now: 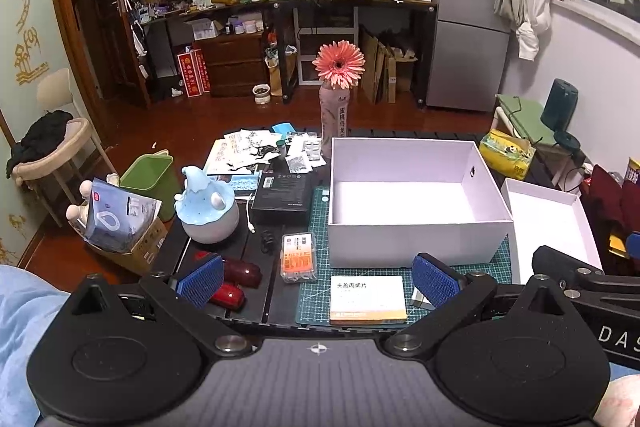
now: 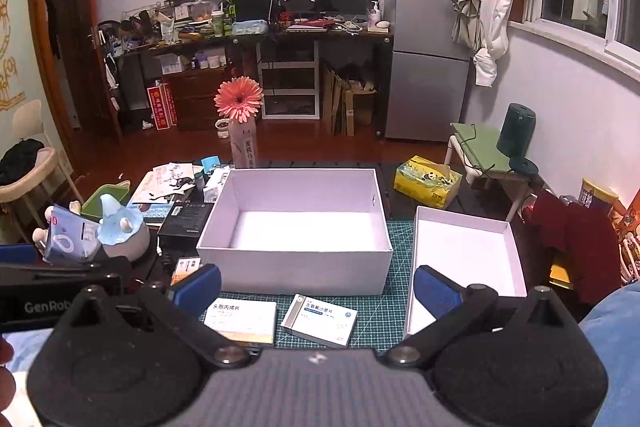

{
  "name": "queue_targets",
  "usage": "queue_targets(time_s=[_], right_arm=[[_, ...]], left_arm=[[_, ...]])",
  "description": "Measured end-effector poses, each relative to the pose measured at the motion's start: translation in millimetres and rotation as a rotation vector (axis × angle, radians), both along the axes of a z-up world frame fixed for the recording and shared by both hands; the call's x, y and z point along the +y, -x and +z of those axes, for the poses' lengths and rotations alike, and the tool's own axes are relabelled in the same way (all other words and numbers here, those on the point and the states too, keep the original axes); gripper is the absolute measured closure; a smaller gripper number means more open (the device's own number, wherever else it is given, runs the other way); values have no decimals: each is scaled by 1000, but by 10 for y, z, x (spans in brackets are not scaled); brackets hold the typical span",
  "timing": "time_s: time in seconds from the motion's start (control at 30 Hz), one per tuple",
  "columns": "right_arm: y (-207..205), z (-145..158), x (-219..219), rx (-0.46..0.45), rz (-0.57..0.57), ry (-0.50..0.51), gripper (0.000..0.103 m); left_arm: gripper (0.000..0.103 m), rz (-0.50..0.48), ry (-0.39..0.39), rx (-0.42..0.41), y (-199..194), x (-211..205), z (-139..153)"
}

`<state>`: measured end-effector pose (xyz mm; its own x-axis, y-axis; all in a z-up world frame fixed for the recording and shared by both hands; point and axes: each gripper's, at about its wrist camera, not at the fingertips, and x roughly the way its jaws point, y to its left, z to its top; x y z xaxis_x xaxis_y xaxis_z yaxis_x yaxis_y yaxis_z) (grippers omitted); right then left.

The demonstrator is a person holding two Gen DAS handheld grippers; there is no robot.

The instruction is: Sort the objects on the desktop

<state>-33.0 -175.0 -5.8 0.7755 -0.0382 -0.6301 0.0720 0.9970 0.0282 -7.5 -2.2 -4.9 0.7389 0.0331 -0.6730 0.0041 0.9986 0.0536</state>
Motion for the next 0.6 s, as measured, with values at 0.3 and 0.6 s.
queue_targets(time_s=[0.3,0.6], right_arm=[[5,8,1,-8,-8,4,0],[14,-30,50,-14,5,14,0]], left_arm=[[1,11,-11,-19,33,20,11],[1,20,-16,-30,48,40,-22]])
